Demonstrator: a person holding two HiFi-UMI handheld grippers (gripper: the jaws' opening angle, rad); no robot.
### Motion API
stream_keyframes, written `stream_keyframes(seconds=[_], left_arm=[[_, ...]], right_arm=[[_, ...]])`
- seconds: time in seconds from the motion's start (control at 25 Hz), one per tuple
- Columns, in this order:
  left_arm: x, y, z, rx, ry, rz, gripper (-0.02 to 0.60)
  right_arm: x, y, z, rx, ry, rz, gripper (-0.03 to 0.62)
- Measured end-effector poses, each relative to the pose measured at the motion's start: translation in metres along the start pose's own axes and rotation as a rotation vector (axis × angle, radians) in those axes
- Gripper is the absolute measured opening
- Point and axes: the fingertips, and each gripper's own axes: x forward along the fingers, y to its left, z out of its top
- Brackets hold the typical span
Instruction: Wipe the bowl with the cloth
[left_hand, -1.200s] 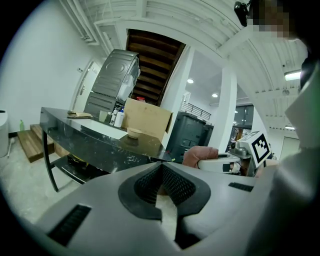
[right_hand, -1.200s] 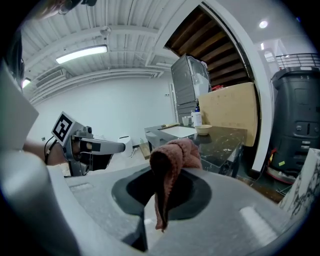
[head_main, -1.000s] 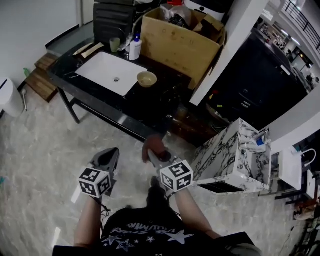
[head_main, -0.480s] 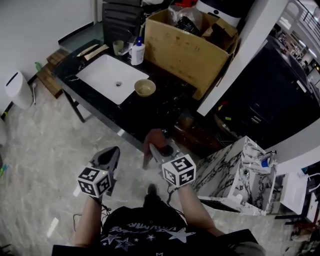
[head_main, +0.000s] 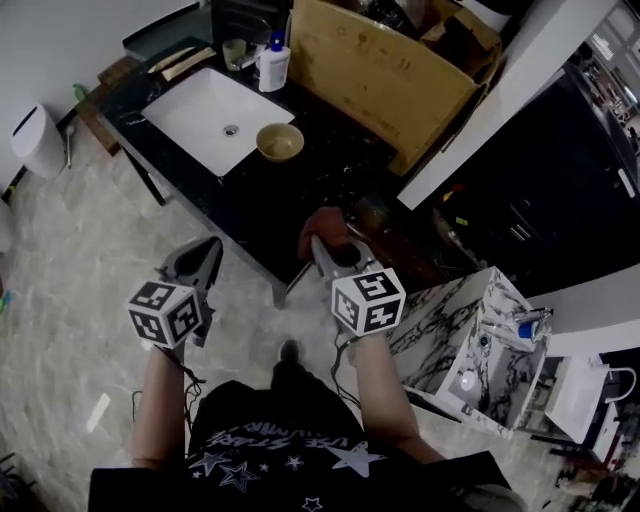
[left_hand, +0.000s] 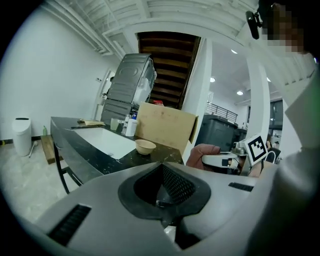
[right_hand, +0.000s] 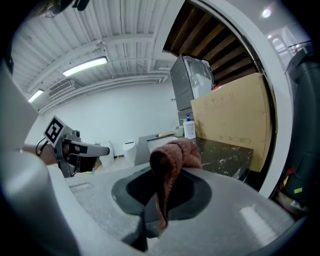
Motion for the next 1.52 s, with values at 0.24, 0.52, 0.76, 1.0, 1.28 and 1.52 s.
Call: stream_keyframes(seconds=[0.24, 0.52, 0.76, 1.0, 1.28, 1.52], left_arm=[[0.024, -0.011, 0.006, -0.014, -0.006, -0.005, 0.008], [0.047, -0.01, 0.011, -0.051, -0.024, 0.015, 0.009], [0.055, 0.006, 0.023, -0.077, -0.008, -0.001, 0.009], [0.087, 0.028, 0.026, -0.094, 0.008, -0.04, 0.011], [0.144, 0.075, 0.062, -0.147, 0.062, -0.132, 0.115], [0.191, 0.101, 0.058, -0.242, 0.193, -0.209, 0.198]], right_arm=[[0.002, -0.012, 0.009, -0.021, -0.025, 0.053, 0.051], [0.013, -0.038, 0.015, -0.019, -0.031, 0.074, 0.051], [0.04, -0.035, 0.027, -0.056, 0.0, 0.106, 0.051], [0.057, -0.058, 0.018, -0.046, 0.039, 0.058, 0.051], [0.114, -0.087, 0.047, 0.013, -0.014, -0.029, 0.051], [0.141, -0.117, 0.052, 0.016, 0.017, -0.073, 0.051]])
